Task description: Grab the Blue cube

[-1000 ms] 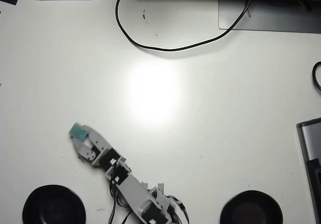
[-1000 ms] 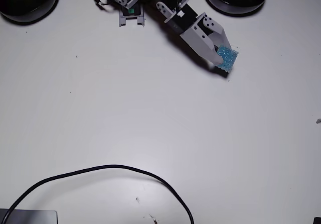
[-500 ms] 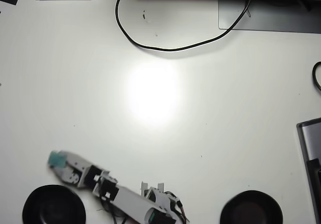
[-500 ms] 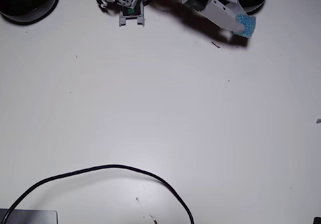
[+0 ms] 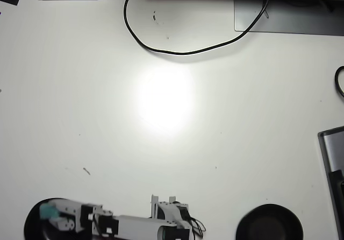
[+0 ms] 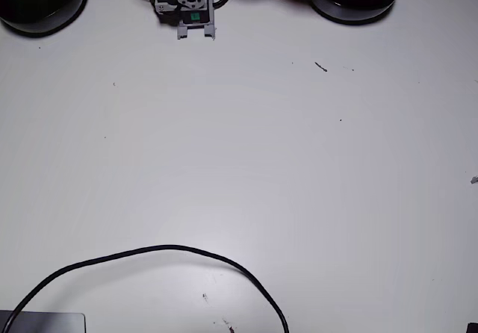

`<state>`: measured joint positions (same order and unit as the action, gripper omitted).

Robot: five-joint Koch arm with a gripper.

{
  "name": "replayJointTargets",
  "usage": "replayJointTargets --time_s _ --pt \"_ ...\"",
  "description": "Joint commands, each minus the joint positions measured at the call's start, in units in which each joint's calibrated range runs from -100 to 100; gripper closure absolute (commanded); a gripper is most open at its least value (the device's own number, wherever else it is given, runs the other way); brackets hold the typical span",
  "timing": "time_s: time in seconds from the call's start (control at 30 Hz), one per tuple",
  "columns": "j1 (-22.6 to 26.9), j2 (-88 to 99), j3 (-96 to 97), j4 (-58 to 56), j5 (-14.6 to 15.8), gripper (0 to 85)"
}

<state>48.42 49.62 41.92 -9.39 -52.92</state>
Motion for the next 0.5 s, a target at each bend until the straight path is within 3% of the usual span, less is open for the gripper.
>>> replayJointTargets --time_s 0.0,0.13,0.47 --pt "1.95 3.16 -3.65 -1.99 0.29 81.9" --pt "5.47 4.06 -3.01 -8.07 1.27 81.9" --pt "6.64 -3.04 -2.65 -5.43 1.61 81.9"
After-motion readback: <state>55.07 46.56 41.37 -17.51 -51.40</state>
